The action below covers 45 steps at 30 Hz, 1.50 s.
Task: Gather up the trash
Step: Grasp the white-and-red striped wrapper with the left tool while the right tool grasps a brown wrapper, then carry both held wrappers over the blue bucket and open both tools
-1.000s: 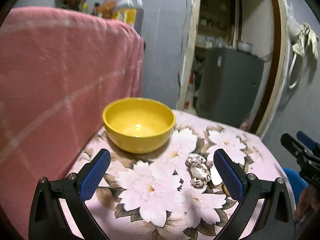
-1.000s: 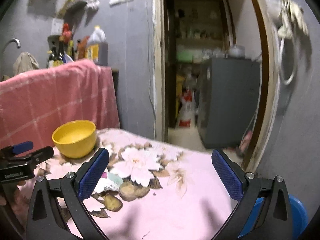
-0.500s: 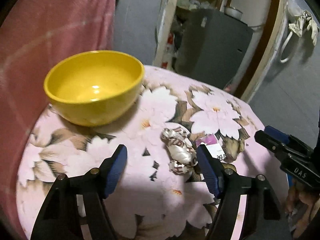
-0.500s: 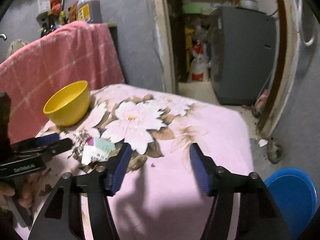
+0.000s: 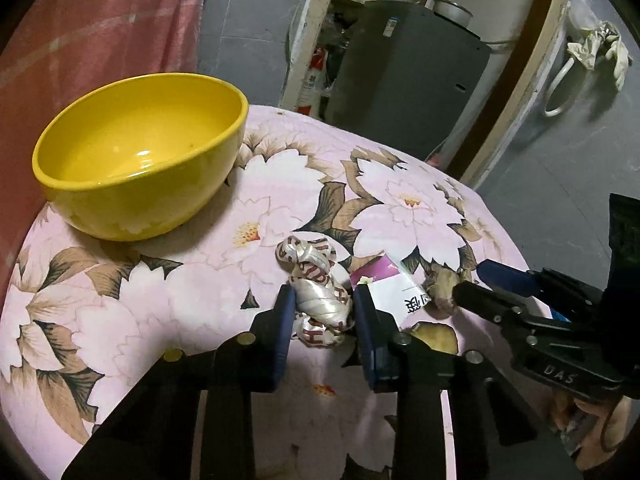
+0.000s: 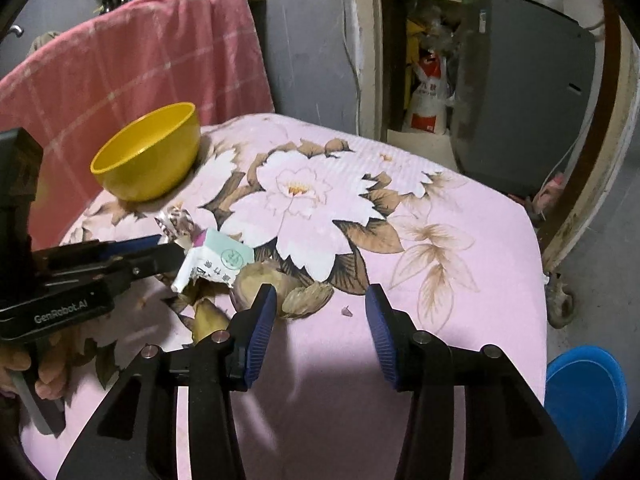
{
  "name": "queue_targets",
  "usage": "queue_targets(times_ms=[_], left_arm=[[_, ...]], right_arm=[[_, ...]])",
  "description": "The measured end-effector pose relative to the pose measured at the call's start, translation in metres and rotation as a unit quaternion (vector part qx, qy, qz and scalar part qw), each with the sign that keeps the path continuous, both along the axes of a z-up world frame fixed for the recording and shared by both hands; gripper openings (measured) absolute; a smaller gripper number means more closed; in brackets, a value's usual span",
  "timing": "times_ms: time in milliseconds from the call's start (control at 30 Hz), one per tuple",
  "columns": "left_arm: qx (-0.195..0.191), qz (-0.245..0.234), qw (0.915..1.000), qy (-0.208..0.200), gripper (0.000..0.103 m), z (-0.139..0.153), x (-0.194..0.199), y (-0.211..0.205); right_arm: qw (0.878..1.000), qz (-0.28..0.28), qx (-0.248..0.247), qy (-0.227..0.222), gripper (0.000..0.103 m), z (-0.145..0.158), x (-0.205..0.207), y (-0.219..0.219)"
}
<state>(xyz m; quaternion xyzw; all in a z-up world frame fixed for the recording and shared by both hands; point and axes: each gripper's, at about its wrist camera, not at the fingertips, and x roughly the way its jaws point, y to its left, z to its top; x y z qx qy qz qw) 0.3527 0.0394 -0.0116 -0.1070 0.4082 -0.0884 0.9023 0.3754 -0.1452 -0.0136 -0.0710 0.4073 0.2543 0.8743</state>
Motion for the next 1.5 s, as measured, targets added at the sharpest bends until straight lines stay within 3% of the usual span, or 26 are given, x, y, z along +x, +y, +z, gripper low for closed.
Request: queue_targets(times_ms=[167, 300, 433, 867, 967, 1133, 1367, 1500], left_arm=[[-0.011, 0.001, 0.9999, 0.002, 0.024, 0.001, 0.002, 0.004], [-0.015, 0.001, 0.9999, -0.005, 0.022, 0.003, -0.001, 0.005], [-0.014, 0.006, 0.9998, -0.011, 0.021, 0.004, -0.005, 0.007], [-0.003, 0.027, 0.9984, -0.05, 0.02, 0.021, -0.04, 0.007], [-0.006, 0.03, 0.997, -0.072, 0.02, 0.033, -0.048, 0.001], [0.0, 0.018, 0.9917, -0.127, 0.02, 0.059, -0.062, -0.018], [0.001, -0.019, 0.9721, -0.234, 0.02, 0.099, -0.093, -0.069], [-0.003, -0.056, 0.9636, -0.261, 0.02, 0.116, -0.099, -0.105]], right_arm=[[1.0, 0.01, 0.0, 0.012, 0.037, -0.003, 0.002, 0.001], [0.999, 0.029, 0.018, 0.024, 0.019, -0.004, 0.003, 0.001], [0.999, 0.029, 0.024, 0.027, 0.014, -0.004, 0.003, 0.001], [0.998, 0.001, 0.061, -0.036, 0.011, 0.014, -0.011, -0.016], [0.994, -0.008, 0.084, -0.074, 0.011, 0.024, -0.022, -0.025], [0.977, -0.033, 0.129, -0.164, 0.011, 0.049, -0.051, -0.05], [0.94, -0.083, 0.149, -0.296, 0.011, 0.095, -0.106, -0.09], [0.926, -0.117, 0.143, -0.328, 0.011, 0.113, -0.126, -0.117]])
